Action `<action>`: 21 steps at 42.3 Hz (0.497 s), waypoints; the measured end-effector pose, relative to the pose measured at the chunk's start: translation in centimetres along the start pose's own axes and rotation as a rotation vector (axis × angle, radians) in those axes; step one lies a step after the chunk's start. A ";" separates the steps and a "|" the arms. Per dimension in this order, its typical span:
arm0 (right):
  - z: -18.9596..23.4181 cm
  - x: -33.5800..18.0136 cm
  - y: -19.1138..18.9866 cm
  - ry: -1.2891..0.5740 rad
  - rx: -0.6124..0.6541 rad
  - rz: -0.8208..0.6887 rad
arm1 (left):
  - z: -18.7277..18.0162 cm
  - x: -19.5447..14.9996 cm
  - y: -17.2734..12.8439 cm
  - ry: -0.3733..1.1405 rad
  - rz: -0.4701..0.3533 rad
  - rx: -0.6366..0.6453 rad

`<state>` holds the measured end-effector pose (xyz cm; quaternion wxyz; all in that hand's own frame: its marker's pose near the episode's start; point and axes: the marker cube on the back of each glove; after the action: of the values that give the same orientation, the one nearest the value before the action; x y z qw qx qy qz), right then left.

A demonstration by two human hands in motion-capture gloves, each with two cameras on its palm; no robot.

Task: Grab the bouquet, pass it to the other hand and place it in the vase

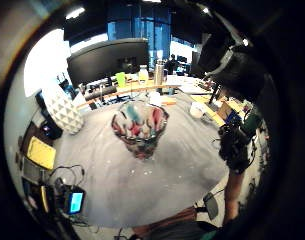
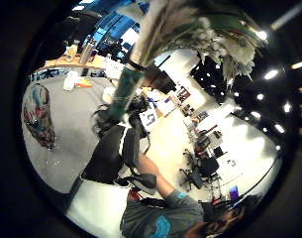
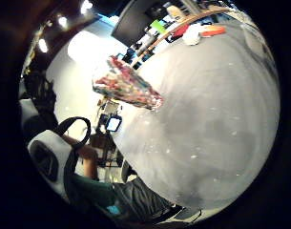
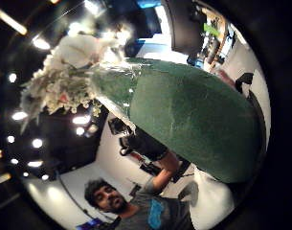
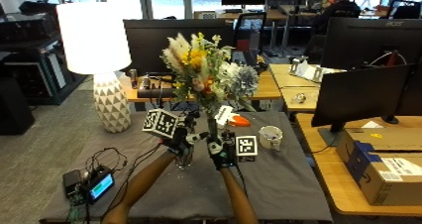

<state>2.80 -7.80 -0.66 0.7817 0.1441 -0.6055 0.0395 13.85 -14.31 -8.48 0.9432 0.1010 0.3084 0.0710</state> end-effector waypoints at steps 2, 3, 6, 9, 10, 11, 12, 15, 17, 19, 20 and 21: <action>1.1 -0.6 0.1 -0.022 -0.022 -0.016 | 0.3 0.3 -0.3 0.054 -0.015 -0.006; 1.6 -0.9 0.3 -0.029 -0.031 -0.019 | 0.4 0.3 -0.5 0.081 -0.021 -0.009; 3.1 -1.9 0.7 -0.029 -0.047 -0.022 | 0.3 0.6 -1.0 0.192 -0.036 -0.007; 4.9 -2.0 0.6 -0.012 -0.050 -0.066 | 0.0 1.0 -1.4 0.337 -0.060 0.004; 5.4 -2.0 0.5 -0.006 -0.051 -0.080 | -0.1 1.1 -1.4 0.377 -0.067 0.008; 5.9 -2.0 0.5 0.001 -0.052 -0.090 | -0.2 1.0 -1.4 0.409 -0.071 0.014; 6.3 -2.1 0.5 0.008 -0.052 -0.096 | -0.3 0.8 -1.5 0.437 -0.073 0.021; 7.2 -2.3 0.5 0.035 -0.044 -0.104 | -0.6 -0.1 -1.7 0.515 -0.086 0.036; 7.7 -2.5 0.6 0.035 -0.044 -0.103 | -0.9 -0.4 -1.7 0.573 -0.101 0.031; 8.3 -2.7 0.5 0.016 -0.049 -0.100 | -1.2 -0.4 -1.6 0.633 -0.120 0.011; 8.6 -2.7 0.5 0.008 -0.051 -0.100 | -1.3 -0.5 -1.6 0.660 -0.124 -0.001; 8.9 -2.5 0.4 0.002 -0.052 -0.101 | -1.3 -0.7 -1.7 0.675 -0.113 -0.010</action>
<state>-6.26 -9.60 -1.03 0.7867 0.1538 -0.5976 -0.0156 12.65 -15.93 -9.51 0.7909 0.0500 0.6079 0.0496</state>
